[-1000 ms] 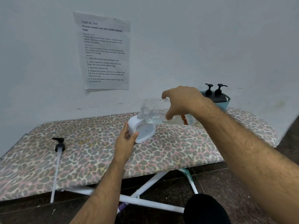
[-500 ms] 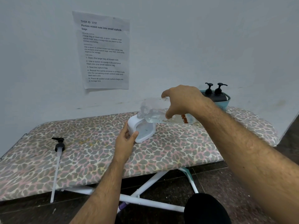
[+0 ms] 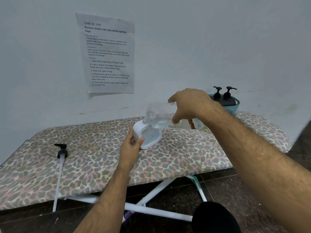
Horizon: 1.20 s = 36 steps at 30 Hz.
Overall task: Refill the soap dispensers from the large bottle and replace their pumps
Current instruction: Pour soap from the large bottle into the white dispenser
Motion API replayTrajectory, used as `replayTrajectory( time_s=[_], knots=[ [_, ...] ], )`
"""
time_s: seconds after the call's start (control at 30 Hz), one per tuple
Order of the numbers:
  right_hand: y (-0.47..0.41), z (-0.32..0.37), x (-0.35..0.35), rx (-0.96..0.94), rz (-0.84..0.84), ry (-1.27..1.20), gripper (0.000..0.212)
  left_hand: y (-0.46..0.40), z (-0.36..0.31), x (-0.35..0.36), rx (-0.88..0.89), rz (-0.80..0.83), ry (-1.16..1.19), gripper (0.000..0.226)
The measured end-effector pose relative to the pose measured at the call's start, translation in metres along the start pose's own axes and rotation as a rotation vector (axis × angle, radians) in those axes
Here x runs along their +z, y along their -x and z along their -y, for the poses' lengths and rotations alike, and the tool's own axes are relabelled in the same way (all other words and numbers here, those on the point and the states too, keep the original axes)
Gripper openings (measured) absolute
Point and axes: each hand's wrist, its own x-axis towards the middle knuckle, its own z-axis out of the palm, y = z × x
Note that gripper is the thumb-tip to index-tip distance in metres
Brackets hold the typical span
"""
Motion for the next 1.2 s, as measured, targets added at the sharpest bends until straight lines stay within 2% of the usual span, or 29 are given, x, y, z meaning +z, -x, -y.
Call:
replayTrajectory(
  time_s=[1.2],
  knots=[
    [-0.0031, -0.0007, 0.0015, -0.023, -0.034, 0.013, 0.073, -0.0002, -0.0003, -0.0002, 0.021, -0.006, -0.024, 0.065]
  ],
)
